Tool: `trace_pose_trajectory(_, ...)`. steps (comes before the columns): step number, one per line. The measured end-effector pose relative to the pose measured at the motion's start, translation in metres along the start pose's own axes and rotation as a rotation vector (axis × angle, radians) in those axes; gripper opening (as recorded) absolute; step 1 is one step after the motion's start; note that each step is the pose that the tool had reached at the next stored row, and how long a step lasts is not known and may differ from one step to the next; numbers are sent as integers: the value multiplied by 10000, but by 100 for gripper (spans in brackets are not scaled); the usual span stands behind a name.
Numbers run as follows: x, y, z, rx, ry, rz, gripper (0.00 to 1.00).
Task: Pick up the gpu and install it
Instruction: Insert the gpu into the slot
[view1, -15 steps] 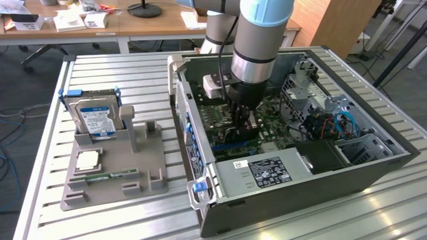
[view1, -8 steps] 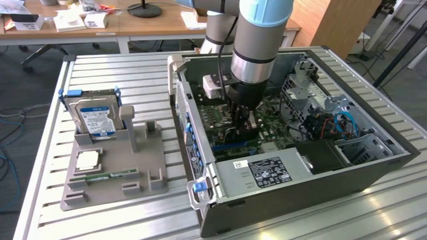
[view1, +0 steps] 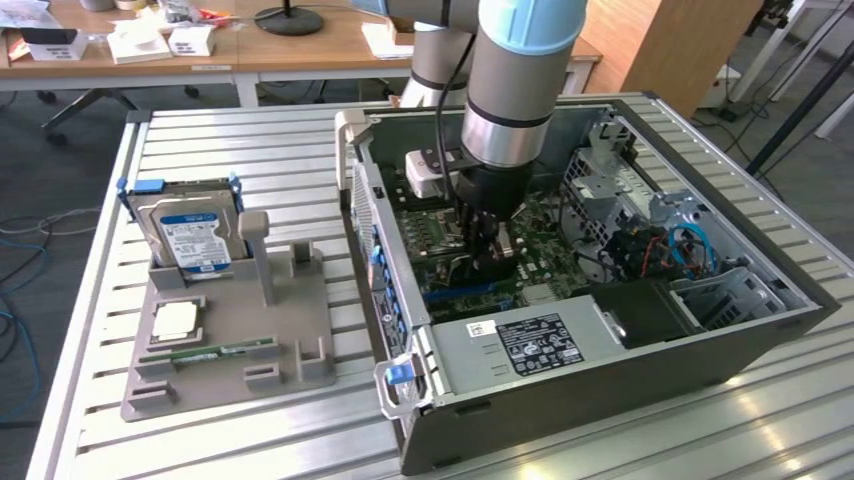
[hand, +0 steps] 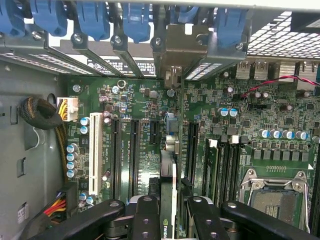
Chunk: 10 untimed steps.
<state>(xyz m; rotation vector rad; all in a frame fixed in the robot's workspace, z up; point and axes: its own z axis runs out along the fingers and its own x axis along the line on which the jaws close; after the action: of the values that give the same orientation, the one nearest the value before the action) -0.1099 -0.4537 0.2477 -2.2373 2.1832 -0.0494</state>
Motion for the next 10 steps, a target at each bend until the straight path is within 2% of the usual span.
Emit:
trace_pose_trajectory(8, 0, 1, 0, -3, -2, 1, 27)
trace_pose_trajectory(9, 0, 0, 0, 0, -1, 1, 33)
trace_pose_trajectory(10, 0, 0, 0, 0, -1, 1, 33)
